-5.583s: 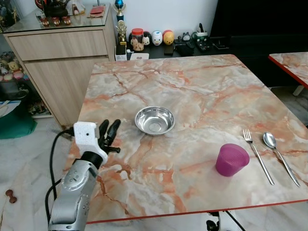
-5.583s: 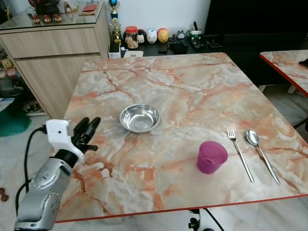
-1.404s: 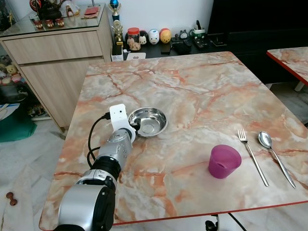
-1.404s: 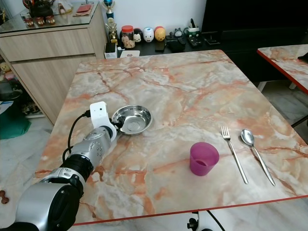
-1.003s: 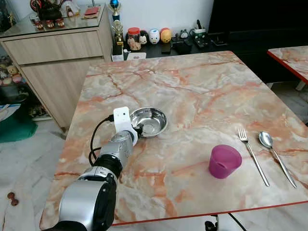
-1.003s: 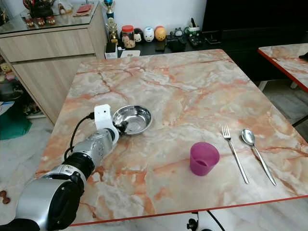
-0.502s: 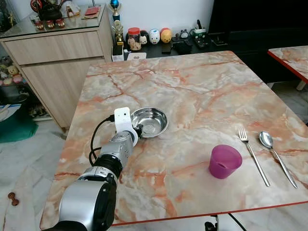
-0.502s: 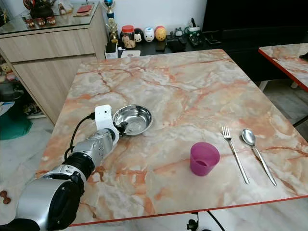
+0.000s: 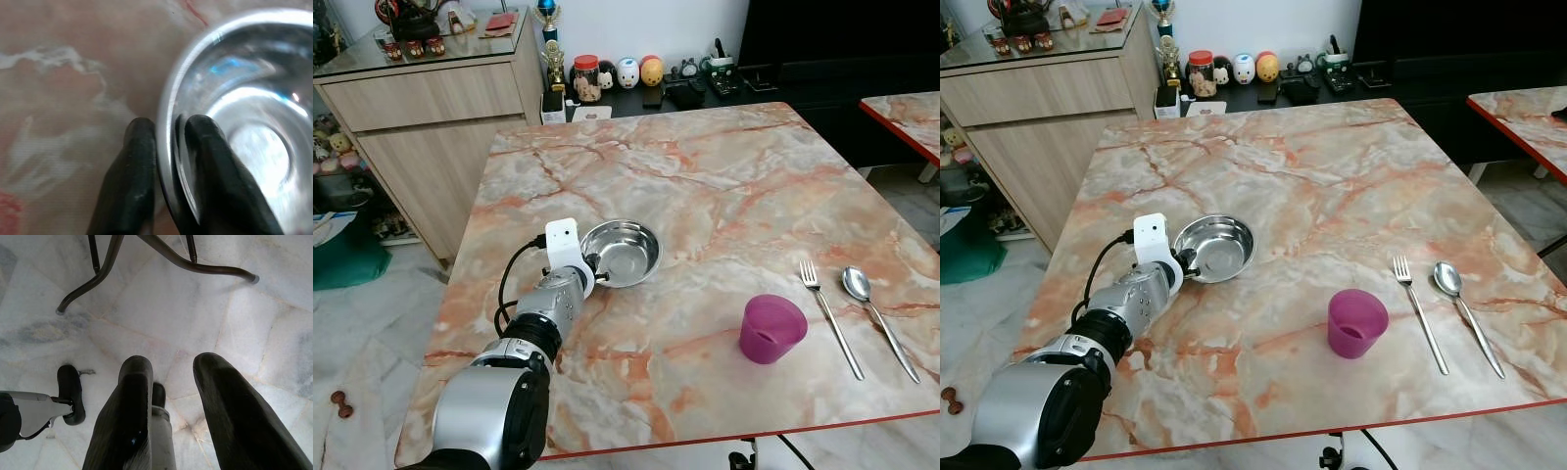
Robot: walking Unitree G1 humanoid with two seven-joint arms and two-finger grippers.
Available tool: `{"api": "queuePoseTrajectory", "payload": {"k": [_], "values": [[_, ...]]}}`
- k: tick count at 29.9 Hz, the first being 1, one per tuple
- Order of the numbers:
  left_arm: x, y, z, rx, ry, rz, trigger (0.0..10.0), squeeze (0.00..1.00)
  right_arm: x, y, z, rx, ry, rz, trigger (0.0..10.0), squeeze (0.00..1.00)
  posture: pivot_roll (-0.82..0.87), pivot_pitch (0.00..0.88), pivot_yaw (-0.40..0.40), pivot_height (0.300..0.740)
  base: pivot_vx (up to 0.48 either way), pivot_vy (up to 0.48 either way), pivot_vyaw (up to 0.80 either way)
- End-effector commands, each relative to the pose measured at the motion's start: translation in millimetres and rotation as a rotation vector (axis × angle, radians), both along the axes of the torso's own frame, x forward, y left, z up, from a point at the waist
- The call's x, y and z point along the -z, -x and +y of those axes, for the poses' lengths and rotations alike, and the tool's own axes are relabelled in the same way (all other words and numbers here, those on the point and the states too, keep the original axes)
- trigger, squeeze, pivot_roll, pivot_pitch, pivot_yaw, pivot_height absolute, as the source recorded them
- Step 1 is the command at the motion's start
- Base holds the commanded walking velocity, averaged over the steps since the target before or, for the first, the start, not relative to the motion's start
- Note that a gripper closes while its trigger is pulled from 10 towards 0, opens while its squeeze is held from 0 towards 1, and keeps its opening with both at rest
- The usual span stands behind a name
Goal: Setting the table
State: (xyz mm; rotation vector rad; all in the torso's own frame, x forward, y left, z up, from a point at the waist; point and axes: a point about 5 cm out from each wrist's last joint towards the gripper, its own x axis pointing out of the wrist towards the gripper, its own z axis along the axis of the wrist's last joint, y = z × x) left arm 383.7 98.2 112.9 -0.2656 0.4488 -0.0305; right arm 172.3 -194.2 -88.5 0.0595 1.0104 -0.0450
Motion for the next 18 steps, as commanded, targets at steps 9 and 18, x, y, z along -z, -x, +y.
{"api": "queuePoseTrajectory", "payload": {"k": [9,18], "values": [[-4,-3.1,12.0,-0.023,0.001,-0.001,0.0,0.00,0,-2.5,3.2,0.000,-0.011,0.004,10.0,0.00,-0.02,0.000,0.051,0.740,0.000,0.000,0.00],[-12,-1.0,18.8,-0.081,0.221,-0.172,0.3,0.00,-1,-2.9,2.0,-0.003,-0.009,0.001,10.0,0.00,-0.02,0.000,0.038,0.740,0.000,0.000,0.00]]}}
